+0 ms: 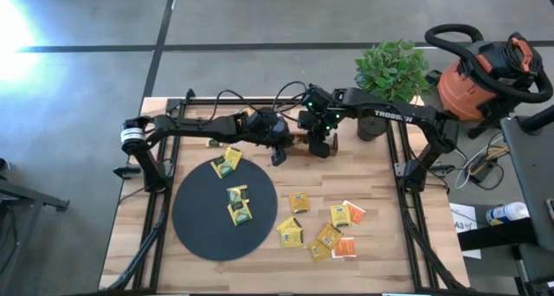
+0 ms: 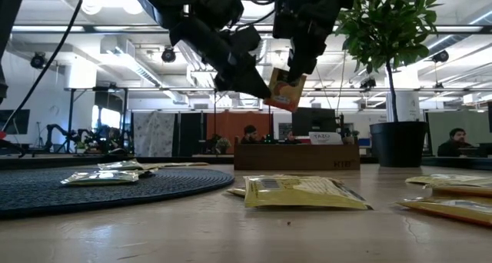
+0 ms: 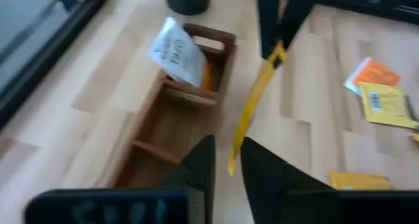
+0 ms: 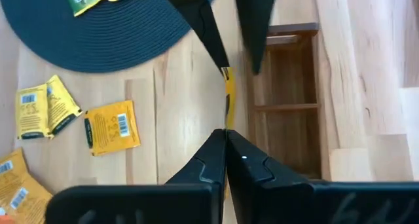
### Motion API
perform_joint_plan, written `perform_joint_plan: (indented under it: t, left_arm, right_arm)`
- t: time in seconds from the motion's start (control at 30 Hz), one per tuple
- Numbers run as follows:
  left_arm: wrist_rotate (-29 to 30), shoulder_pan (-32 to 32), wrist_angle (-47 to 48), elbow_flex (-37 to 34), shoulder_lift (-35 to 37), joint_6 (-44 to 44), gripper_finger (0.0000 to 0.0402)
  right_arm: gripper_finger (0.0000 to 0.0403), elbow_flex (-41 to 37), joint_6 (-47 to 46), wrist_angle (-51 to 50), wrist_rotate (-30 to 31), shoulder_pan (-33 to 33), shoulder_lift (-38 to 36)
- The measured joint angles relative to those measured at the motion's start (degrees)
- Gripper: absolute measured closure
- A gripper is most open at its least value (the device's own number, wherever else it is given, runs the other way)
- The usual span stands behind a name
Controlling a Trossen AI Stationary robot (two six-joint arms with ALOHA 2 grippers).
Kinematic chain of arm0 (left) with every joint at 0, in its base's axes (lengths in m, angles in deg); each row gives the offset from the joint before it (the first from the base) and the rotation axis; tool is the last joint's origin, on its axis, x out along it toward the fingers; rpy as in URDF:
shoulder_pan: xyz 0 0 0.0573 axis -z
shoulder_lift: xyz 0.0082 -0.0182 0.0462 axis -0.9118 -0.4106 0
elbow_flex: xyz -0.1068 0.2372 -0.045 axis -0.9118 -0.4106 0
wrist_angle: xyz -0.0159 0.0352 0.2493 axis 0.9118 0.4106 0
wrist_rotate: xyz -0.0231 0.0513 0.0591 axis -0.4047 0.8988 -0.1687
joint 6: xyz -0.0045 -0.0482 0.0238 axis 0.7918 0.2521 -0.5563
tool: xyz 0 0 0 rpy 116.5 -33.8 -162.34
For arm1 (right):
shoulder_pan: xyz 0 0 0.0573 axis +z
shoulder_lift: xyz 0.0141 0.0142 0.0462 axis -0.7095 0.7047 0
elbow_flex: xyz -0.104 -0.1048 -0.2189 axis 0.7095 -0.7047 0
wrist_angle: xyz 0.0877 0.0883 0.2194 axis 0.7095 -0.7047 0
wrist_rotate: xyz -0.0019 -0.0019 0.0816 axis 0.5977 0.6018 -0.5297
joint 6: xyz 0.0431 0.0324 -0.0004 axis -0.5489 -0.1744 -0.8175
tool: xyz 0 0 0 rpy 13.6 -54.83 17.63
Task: Pick & Place Tea
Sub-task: Put the orange tea bag into the middle section of the wooden organizer
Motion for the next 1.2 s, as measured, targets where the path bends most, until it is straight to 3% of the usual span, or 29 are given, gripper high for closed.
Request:
perform_joint_plan:
  t: [0.17, 0.3, 0.6, 0.8, 0.93, 1.2]
  left_arm:
    - [6.4, 0.1, 2.4, 0.0, 0.4, 0.3, 0.0284]
    - [7.2, 0.1, 6.3, -1.0, 2.3, 0.3, 0.0268]
    - [6.2, 0.9, 6.0, -13.8, 15.0, 9.9, 0.0266]
    - [6.2, 2.1, -0.8, -23.5, 25.6, 17.2, 0.0266]
    - [6.3, 2.4, -5.3, -29.2, 31.5, 22.2, 0.0266]
    - [6.3, 3.7, -7.4, -34.2, 38.2, 26.8, 0.0266]
  right_arm:
    - [0.0394, 0.0, -0.8, 0.1, 4.0, 0.0, 0.0]
    - [0.0394, 0.0, 0.3, 0.4, 5.9, -0.6, 1.3]
    - [0.0394, 0.0, 3.5, 0.7, 7.0, -1.7, 6.7]
    - [0.0394, 0.0, 6.4, -0.7, 11.9, -2.2, 8.4]
    - [0.0394, 0.0, 7.2, -1.4, 12.1, -2.5, 9.2]
    - [0.0394, 0.0, 7.7, -0.1, 12.5, -2.7, 11.8]
